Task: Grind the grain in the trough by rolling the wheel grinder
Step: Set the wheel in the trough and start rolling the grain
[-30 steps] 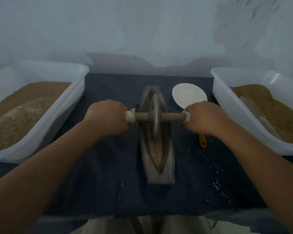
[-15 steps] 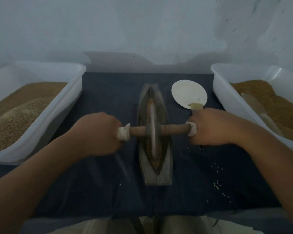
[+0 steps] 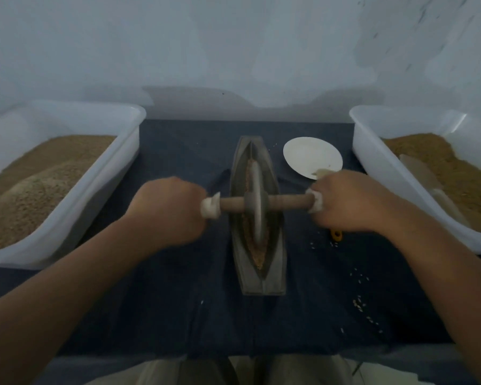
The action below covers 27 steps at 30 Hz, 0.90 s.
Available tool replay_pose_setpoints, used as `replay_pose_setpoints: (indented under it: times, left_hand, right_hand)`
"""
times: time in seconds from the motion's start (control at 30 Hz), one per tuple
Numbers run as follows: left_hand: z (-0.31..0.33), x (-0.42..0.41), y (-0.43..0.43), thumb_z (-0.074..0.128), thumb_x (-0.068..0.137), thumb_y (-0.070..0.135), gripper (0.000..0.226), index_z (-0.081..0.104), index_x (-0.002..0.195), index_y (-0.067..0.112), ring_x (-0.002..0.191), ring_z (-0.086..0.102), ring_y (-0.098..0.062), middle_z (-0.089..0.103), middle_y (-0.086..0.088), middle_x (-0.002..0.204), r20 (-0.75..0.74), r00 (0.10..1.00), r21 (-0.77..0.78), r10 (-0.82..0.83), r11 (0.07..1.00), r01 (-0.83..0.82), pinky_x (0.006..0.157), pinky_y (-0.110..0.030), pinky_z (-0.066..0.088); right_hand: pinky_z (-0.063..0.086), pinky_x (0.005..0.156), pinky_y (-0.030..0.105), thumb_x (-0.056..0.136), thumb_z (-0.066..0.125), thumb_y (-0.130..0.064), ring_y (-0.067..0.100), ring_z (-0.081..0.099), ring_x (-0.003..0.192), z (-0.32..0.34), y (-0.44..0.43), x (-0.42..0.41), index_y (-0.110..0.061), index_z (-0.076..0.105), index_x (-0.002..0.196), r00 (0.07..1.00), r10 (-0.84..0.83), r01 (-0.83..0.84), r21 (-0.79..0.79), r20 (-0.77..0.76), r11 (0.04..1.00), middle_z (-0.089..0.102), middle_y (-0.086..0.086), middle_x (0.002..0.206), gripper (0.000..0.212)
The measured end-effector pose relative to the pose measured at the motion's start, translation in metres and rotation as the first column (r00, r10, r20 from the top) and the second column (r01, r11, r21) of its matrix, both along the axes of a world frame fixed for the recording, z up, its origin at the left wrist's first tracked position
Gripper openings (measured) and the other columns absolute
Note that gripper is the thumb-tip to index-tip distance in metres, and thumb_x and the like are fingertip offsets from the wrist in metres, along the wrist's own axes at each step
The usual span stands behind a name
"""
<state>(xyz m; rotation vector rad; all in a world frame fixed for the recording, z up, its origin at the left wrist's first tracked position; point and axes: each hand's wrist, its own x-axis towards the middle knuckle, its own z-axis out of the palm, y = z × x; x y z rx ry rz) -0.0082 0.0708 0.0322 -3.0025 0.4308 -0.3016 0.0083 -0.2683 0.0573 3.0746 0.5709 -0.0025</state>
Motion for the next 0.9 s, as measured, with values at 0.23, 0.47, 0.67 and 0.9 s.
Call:
replay_pose_setpoints:
  times: [0.23, 0.47, 0.67, 0.9]
  left_hand:
    - [-0.004, 0.019, -0.004, 0.052, 0.086, 0.06, 0.039, 0.047, 0.063, 0.029, 0.05, 0.043, -0.014, 0.045, 0.011, 0.059, 0.09, 0.994, 0.001, 0.059, 0.998, -0.06, 0.05, -0.027, 0.029]
    - [0.018, 0.076, -0.021, 0.061, 0.084, 0.05, 0.024, 0.065, 0.081, 0.027, 0.074, 0.063, -0.022, 0.063, 0.006, 0.079, -0.074, 0.988, -0.027, 0.133, 0.99, -0.135, 0.064, -0.033, 0.047]
    - [0.0, -0.01, 0.006, 0.048, 0.074, 0.06, 0.033, 0.054, 0.063, 0.03, 0.051, 0.047, -0.004, 0.053, 0.012, 0.057, -0.096, 0.994, -0.034, -0.041, 0.999, 0.038, 0.046, -0.024, 0.027]
    - [0.01, 0.073, -0.021, 0.056, 0.088, 0.054, 0.034, 0.06, 0.072, 0.023, 0.065, 0.057, -0.02, 0.061, 0.006, 0.075, -0.043, 0.985, -0.062, 0.168, 0.983, -0.17, 0.062, -0.032, 0.046]
  right_hand:
    - [0.048, 0.056, 0.032, 0.085, 0.06, -0.046, 0.007, 0.058, 0.061, 0.002, 0.012, 0.019, -0.03, 0.062, 0.068, 0.996, -0.092, 0.092, -0.004, -0.017, 0.996, 0.063, -0.007, 0.065, 0.023]
    - [0.052, 0.068, 0.036, 0.095, 0.053, -0.048, 0.016, 0.057, 0.07, 0.003, 0.029, 0.064, -0.028, 0.062, 0.075, 0.965, -0.217, 0.223, -0.022, 0.146, 0.975, 0.064, -0.004, 0.077, 0.029]
    - [0.038, 0.046, 0.025, 0.063, 0.039, -0.062, 0.0, 0.063, 0.062, 0.01, 0.002, -0.019, -0.046, 0.061, 0.078, 0.991, 0.0, 0.002, 0.017, -0.137, 1.0, 0.064, -0.031, 0.074, 0.031]
    - [0.042, 0.054, 0.031, 0.092, 0.054, -0.044, 0.013, 0.052, 0.059, -0.008, 0.027, 0.055, -0.029, 0.057, 0.069, 0.938, -0.23, 0.237, 0.003, 0.26, 0.971, 0.058, -0.007, 0.066, 0.027]
